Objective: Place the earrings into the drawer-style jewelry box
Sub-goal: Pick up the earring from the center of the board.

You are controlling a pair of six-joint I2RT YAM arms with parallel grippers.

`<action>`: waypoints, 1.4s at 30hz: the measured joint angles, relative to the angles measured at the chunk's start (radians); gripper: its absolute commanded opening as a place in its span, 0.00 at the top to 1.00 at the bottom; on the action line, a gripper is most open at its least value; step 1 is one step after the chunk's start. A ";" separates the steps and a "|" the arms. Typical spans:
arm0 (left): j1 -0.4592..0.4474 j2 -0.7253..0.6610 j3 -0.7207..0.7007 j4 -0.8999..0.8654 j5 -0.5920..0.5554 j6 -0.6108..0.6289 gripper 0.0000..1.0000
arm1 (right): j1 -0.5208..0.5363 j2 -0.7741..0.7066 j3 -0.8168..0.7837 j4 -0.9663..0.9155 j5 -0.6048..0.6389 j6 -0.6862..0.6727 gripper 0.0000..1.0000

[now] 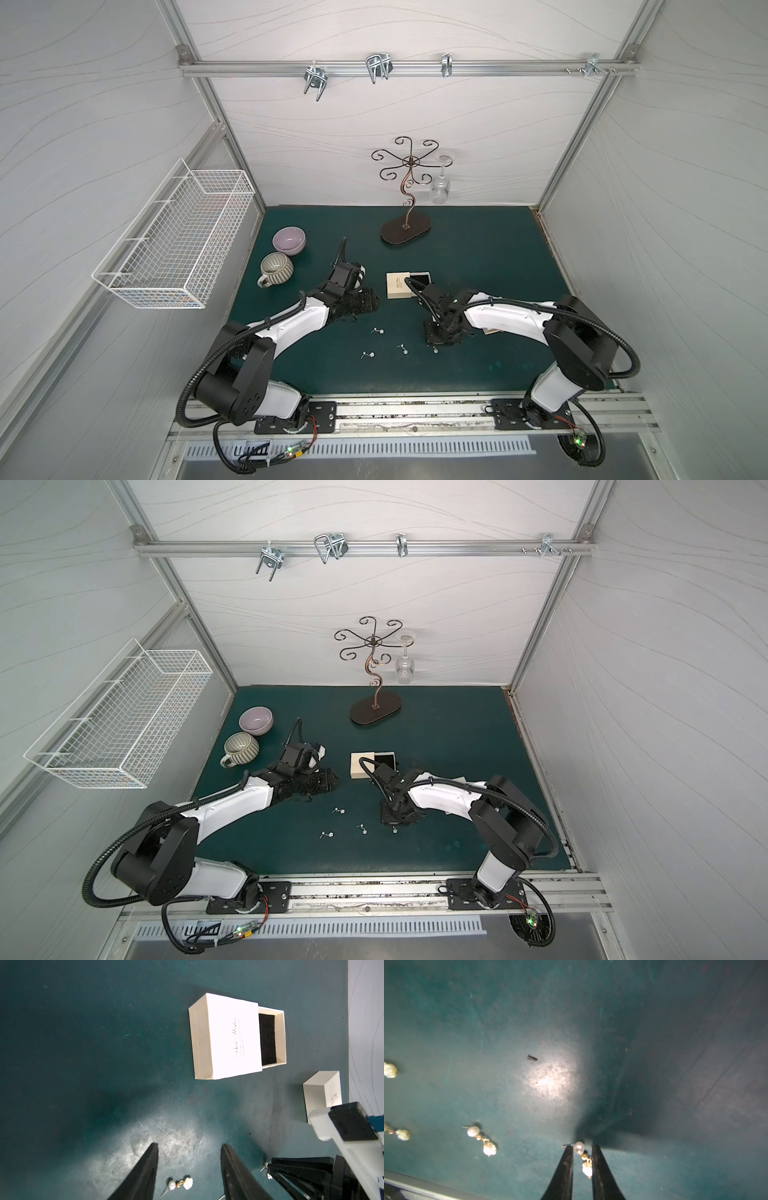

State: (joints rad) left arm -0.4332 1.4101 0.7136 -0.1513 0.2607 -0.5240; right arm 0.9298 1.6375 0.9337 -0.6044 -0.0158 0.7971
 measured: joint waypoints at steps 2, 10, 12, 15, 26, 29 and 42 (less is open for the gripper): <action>0.000 0.000 0.000 0.000 0.000 0.000 0.48 | 0.000 0.000 -0.006 0.002 -0.001 0.000 0.81; 0.000 -0.002 0.000 -0.001 -0.003 0.001 0.48 | 0.000 0.000 -0.018 0.014 -0.006 0.000 0.85; 0.000 -0.002 0.000 -0.001 -0.004 0.001 0.48 | 0.000 0.000 -0.019 0.017 -0.008 0.000 0.86; 0.000 -0.002 0.000 -0.002 -0.005 0.001 0.48 | 0.000 0.000 -0.019 0.023 -0.011 0.000 0.87; -0.015 -0.002 0.000 0.000 -0.001 0.001 0.48 | -0.042 -0.005 -0.037 0.065 -0.066 -0.019 0.88; -0.065 -0.002 0.000 0.015 0.007 0.001 0.48 | -0.082 -0.010 -0.048 0.089 -0.104 -0.032 0.88; -0.250 0.167 0.000 0.297 0.106 0.042 0.61 | -0.248 -0.016 -0.051 0.205 -0.305 -0.072 0.88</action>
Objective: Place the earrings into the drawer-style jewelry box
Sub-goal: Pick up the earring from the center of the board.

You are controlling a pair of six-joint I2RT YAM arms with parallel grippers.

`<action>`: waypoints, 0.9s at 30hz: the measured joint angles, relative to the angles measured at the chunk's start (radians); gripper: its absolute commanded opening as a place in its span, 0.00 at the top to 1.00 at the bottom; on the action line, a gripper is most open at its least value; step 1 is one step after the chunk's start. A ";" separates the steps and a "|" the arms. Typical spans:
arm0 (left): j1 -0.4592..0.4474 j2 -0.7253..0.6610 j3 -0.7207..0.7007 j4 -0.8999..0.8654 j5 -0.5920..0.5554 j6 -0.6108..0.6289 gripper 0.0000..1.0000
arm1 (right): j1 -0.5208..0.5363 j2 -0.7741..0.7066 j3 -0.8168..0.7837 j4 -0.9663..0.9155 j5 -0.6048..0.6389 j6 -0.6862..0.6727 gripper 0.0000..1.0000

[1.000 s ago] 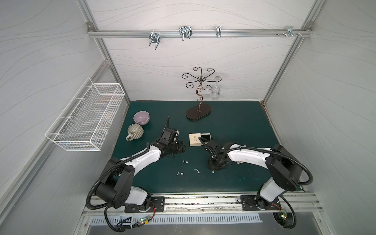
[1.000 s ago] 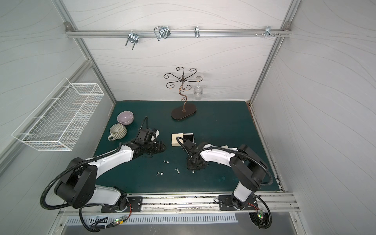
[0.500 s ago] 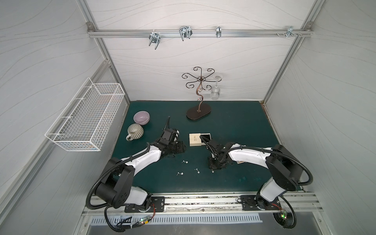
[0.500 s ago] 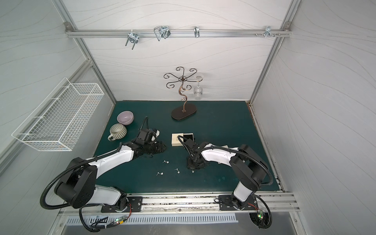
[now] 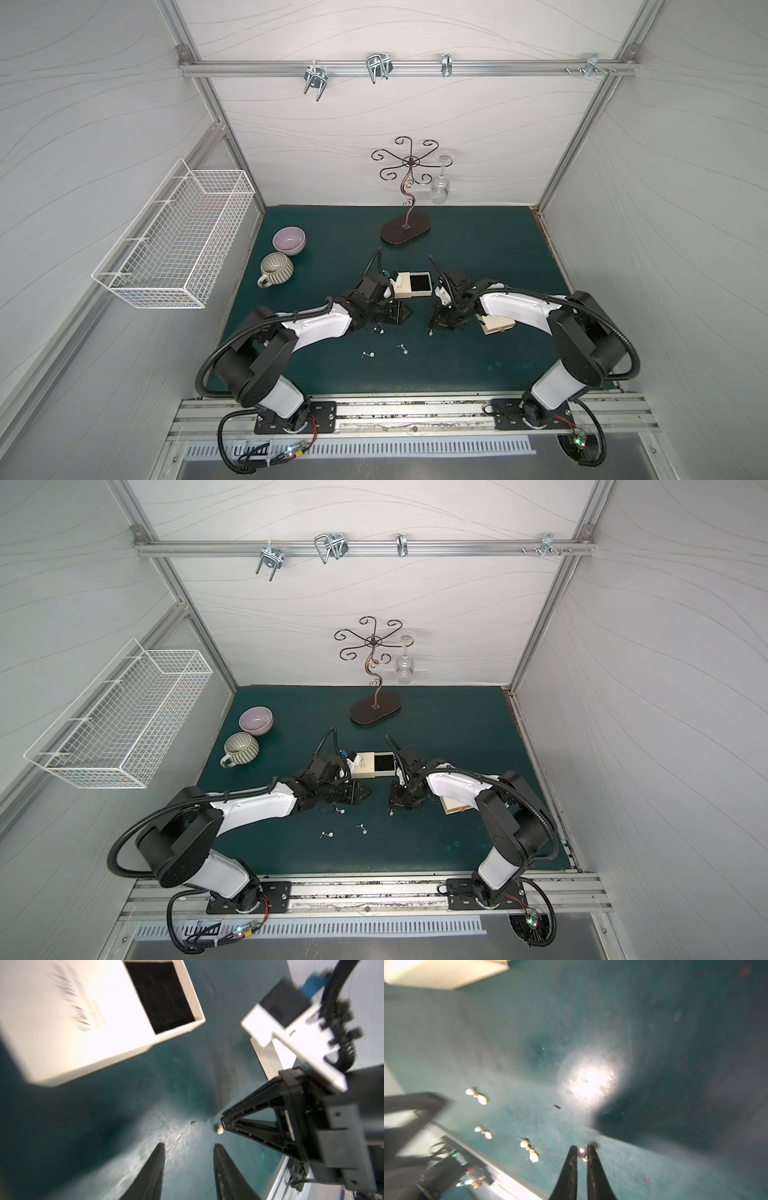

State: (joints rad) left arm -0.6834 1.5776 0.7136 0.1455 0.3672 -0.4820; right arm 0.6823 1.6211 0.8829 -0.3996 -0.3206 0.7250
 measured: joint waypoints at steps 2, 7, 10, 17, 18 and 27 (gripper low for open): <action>-0.008 0.044 0.000 0.045 0.020 0.010 0.63 | -0.011 0.000 0.000 0.010 -0.023 -0.002 0.88; -0.026 0.103 -0.017 0.147 0.068 0.038 0.63 | -0.020 0.000 0.000 0.027 -0.061 -0.011 0.88; -0.039 0.112 -0.023 0.182 0.087 0.057 0.63 | -0.022 0.000 0.000 0.032 -0.076 -0.014 0.88; -0.053 0.133 -0.036 0.264 0.124 0.079 0.67 | -0.026 0.000 0.000 0.034 -0.092 -0.015 0.89; -0.053 0.133 -0.040 0.273 0.127 0.082 0.67 | -0.027 0.000 0.000 0.035 -0.093 -0.016 0.89; -0.056 0.133 -0.092 0.316 0.151 0.108 0.71 | -0.029 -0.001 0.000 0.034 -0.105 -0.016 0.89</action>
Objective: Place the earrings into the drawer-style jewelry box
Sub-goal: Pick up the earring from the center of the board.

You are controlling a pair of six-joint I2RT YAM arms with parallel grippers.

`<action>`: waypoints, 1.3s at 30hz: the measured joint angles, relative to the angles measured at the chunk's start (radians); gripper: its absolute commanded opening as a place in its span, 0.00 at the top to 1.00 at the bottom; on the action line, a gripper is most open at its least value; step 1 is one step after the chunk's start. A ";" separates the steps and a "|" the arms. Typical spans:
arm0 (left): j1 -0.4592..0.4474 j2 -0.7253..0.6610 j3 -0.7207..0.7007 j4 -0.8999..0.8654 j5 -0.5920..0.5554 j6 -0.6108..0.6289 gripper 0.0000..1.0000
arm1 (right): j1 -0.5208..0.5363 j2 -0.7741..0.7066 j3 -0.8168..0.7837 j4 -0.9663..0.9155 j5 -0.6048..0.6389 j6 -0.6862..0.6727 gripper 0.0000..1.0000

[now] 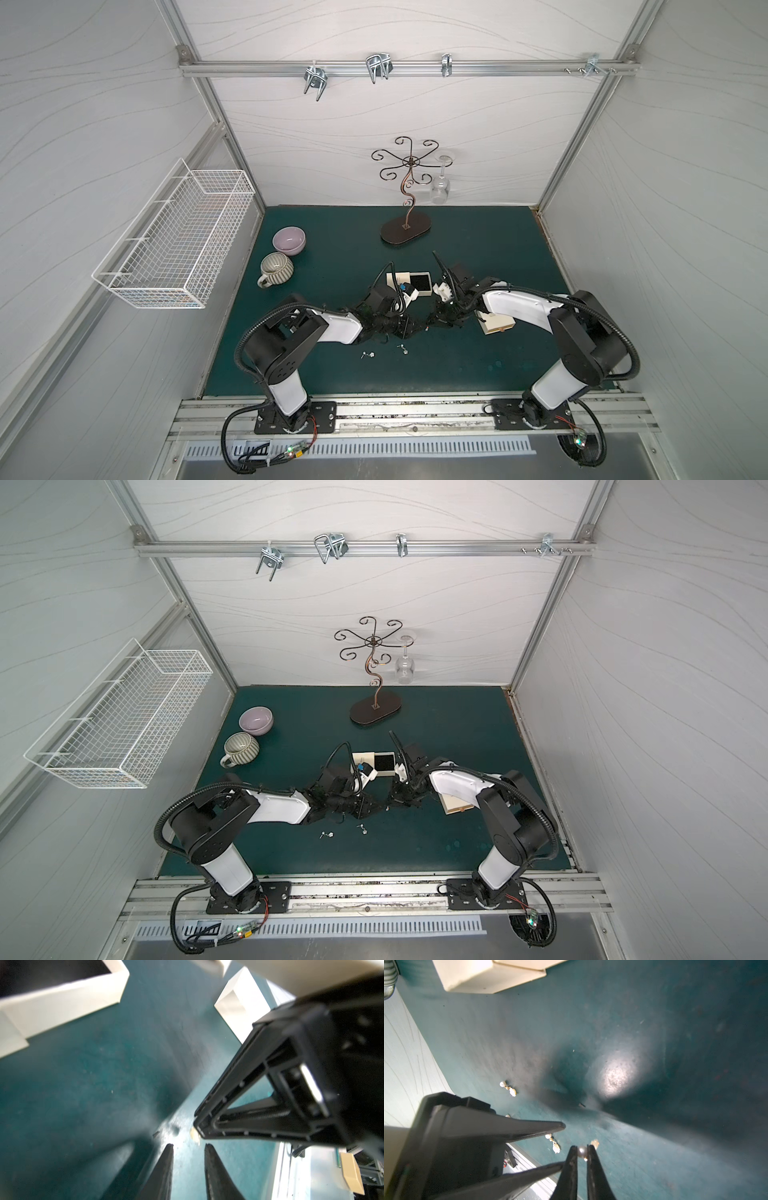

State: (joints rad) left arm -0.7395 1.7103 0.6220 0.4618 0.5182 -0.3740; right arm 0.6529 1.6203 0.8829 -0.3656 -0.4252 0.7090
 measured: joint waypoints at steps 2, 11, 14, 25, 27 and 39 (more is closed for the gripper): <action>0.000 0.000 -0.007 0.006 0.002 0.004 0.71 | 0.000 -0.001 0.000 0.000 -0.003 0.000 0.89; -0.017 0.000 -0.007 0.016 0.018 0.029 0.74 | -0.001 -0.019 0.000 0.000 -0.023 0.000 0.89; -0.021 0.000 -0.006 0.015 0.019 0.033 0.76 | -0.001 -0.025 0.000 0.000 -0.029 0.000 0.89; -0.021 0.000 0.003 0.006 0.021 0.043 0.77 | -0.001 -0.037 0.000 -0.002 -0.041 -0.014 0.90; -0.021 0.000 0.003 0.006 0.021 0.046 0.76 | -0.001 -0.040 0.000 -0.005 -0.043 -0.021 0.90; -0.022 -0.017 0.003 -0.009 0.024 0.060 0.76 | -0.001 -0.049 0.000 -0.020 -0.047 -0.048 0.91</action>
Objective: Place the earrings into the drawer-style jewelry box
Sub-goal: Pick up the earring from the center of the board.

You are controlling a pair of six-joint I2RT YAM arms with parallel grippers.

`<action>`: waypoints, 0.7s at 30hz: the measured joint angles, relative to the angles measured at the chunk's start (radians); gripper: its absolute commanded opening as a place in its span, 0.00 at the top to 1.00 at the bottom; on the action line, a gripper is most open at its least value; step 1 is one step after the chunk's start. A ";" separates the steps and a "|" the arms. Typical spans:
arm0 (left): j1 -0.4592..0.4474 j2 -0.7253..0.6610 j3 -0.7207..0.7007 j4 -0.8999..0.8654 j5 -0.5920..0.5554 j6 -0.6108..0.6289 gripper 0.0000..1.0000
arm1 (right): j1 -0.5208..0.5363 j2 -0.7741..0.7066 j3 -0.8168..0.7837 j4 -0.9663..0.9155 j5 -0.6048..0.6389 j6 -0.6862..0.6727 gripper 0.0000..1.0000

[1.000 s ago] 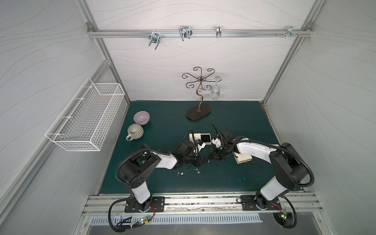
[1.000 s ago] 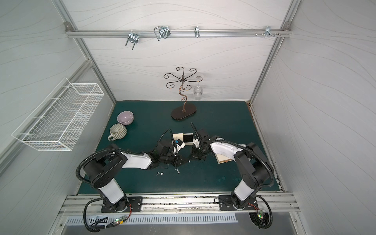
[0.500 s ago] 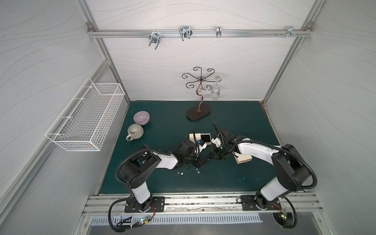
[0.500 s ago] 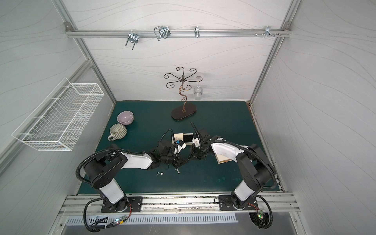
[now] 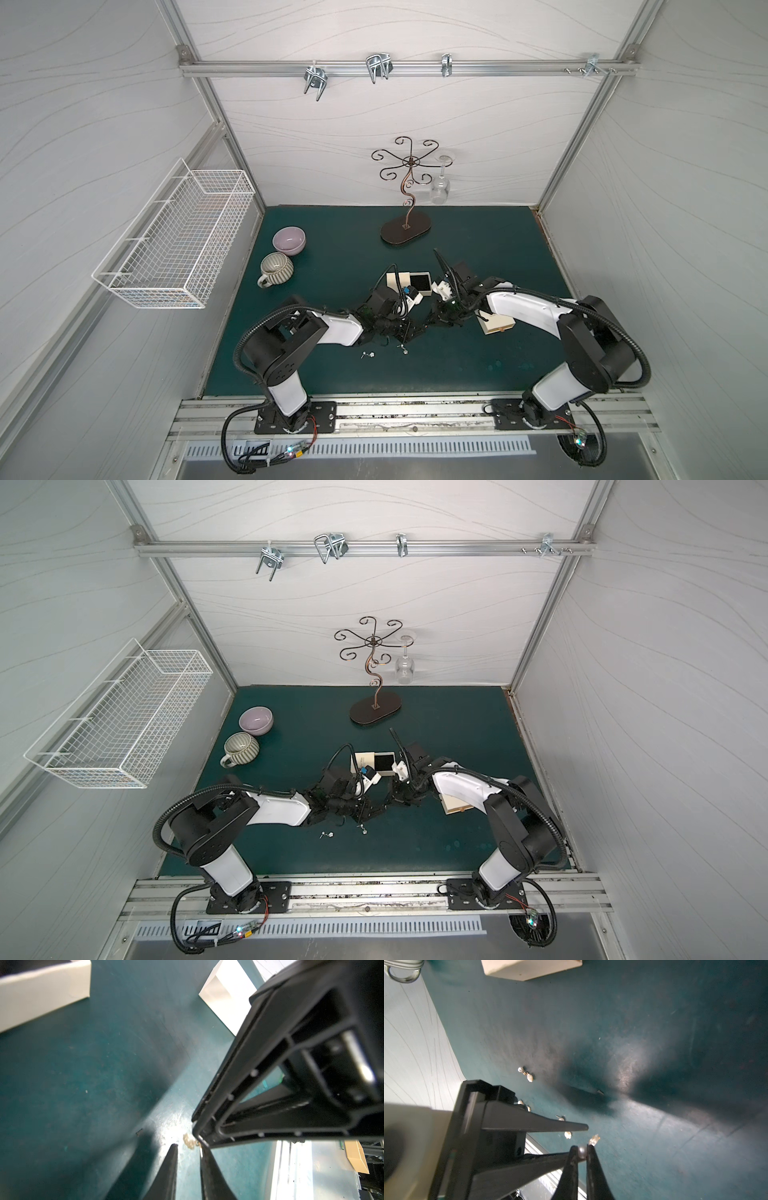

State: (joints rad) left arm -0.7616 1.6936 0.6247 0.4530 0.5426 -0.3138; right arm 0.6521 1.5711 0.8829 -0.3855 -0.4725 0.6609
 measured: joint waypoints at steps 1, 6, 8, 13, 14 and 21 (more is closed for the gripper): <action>0.000 -0.005 0.000 0.000 0.001 0.001 0.75 | 0.000 0.000 0.000 -0.001 0.000 -0.002 0.91; -0.002 -0.024 0.000 0.000 0.009 0.008 0.76 | 0.000 0.000 0.000 -0.005 0.000 -0.005 0.91; -0.003 -0.025 0.000 0.000 0.011 0.011 0.78 | 0.000 -0.002 -0.001 -0.005 0.000 -0.005 0.91; -0.006 -0.025 0.000 -0.002 0.012 0.022 0.83 | 0.000 -0.014 -0.012 -0.005 -0.001 -0.006 0.91; -0.006 -0.025 0.000 -0.002 0.012 0.023 0.84 | 0.000 -0.016 -0.013 -0.005 -0.002 -0.006 0.91; -0.006 -0.025 0.000 -0.011 0.014 0.026 0.92 | -0.003 -0.030 -0.026 -0.005 -0.011 -0.016 0.91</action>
State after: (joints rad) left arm -0.7681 1.6684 0.6247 0.4423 0.5568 -0.2878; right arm 0.6495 1.5410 0.8574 -0.3901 -0.4839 0.6453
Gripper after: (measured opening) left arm 0.098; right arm 0.091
